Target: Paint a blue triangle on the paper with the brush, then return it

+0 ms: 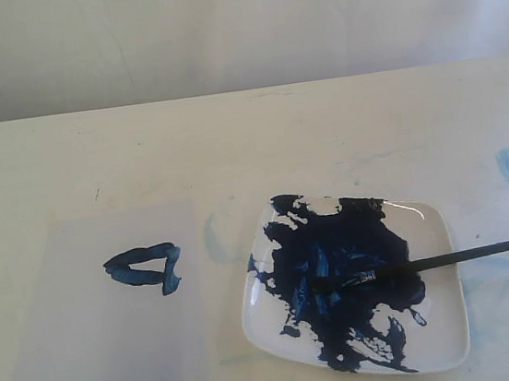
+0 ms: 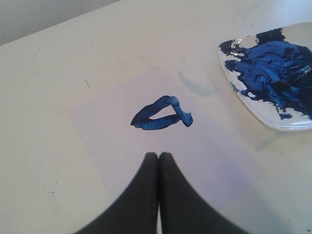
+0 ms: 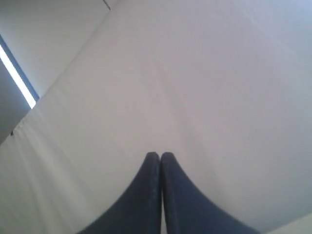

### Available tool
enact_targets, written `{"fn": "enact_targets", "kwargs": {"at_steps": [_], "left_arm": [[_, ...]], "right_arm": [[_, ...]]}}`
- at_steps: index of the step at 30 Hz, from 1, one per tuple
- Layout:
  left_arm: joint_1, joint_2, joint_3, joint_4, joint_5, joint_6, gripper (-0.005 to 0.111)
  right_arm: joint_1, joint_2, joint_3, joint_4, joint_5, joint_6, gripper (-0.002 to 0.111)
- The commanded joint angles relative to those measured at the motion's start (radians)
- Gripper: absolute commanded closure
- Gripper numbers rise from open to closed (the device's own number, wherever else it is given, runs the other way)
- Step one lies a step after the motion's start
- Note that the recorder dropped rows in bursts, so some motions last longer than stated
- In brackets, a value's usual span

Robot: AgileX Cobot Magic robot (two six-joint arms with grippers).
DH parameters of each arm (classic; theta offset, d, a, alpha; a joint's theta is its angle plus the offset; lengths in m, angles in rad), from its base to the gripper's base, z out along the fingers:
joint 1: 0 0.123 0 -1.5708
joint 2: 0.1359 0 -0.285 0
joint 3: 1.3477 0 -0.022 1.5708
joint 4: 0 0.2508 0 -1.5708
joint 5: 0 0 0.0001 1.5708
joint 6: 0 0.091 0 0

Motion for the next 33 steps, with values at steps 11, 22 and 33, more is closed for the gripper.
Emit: {"fn": "enact_targets", "kwargs": {"at_steps": [11,22,33], "left_arm": [[-0.005,-0.007,0.003,-0.012,0.012,0.000,0.107],[-0.005,-0.007,0.003,-0.012,0.012,0.000,0.107],[-0.005,-0.007,0.003,-0.012,0.012,0.000,0.107]], "right_arm": [[-0.005,-0.005,0.302,-0.667,-0.016,0.005,0.108],[-0.115,-0.005,0.350,-0.880,0.345,0.015,0.108],[-0.186,-0.005,0.350,-0.898,0.345,0.224,0.108]]}}
